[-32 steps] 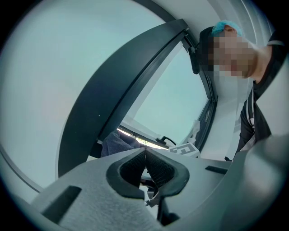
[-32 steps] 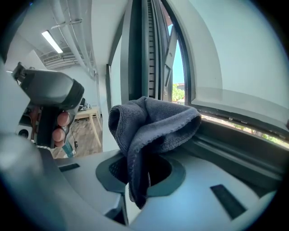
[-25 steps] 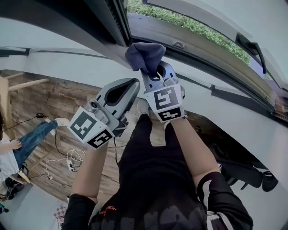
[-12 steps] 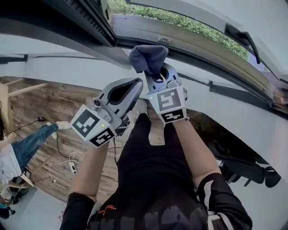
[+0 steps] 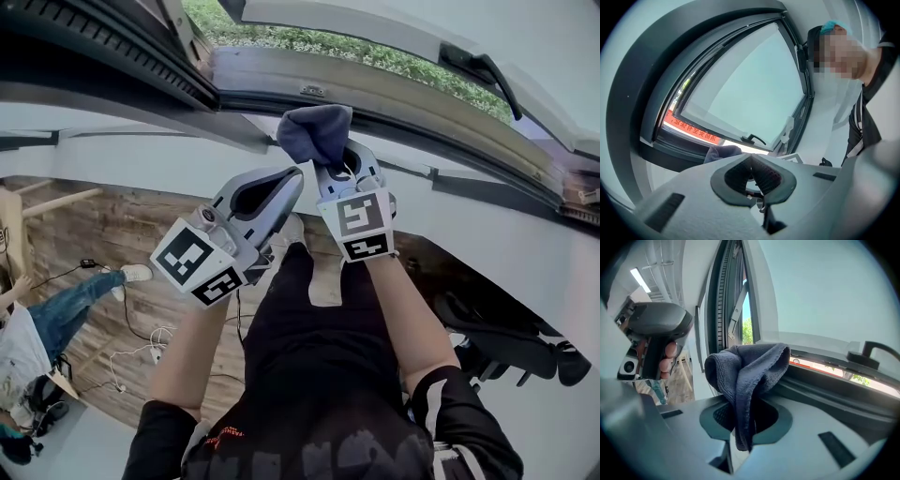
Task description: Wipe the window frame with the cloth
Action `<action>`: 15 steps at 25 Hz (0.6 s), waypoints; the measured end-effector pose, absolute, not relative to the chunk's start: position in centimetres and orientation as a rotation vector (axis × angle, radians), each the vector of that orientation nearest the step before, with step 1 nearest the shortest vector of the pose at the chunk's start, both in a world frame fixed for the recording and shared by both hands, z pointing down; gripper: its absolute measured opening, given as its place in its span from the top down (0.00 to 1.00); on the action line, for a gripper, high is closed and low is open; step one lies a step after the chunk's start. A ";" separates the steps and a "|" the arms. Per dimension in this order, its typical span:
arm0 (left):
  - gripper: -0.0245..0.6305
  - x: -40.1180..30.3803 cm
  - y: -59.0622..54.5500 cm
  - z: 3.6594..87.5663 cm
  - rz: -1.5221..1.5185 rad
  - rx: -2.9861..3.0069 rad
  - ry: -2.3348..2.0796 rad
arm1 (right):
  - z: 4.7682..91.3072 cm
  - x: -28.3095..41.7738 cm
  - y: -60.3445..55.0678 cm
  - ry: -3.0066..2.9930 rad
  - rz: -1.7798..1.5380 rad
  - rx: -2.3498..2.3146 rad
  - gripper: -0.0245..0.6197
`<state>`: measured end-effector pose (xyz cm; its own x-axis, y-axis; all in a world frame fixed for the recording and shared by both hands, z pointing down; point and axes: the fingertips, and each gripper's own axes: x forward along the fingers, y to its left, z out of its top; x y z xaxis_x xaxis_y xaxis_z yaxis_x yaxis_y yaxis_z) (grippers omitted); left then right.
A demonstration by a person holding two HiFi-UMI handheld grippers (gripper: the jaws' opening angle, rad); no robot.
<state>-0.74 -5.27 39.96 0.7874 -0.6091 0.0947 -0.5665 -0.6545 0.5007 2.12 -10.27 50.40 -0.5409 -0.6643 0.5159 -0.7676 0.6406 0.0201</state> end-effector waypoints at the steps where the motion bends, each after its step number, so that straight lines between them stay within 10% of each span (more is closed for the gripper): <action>1: 0.93 -0.4 -5.3 39.8 -0.109 2.465 -0.870 | 50.3 2.5 -10.3 -2.374 0.287 1.127 0.88; 15: 0.93 1.9 -5.7 36.5 -0.110 2.522 -0.854 | 46.7 4.7 -8.7 -2.423 0.245 1.128 0.88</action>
<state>1.86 -5.72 36.52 0.8029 -0.5916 0.0730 -0.5537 -0.6948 0.4591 4.66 -8.69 46.66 -0.5620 -0.6793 0.4720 -0.7601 0.6492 0.0292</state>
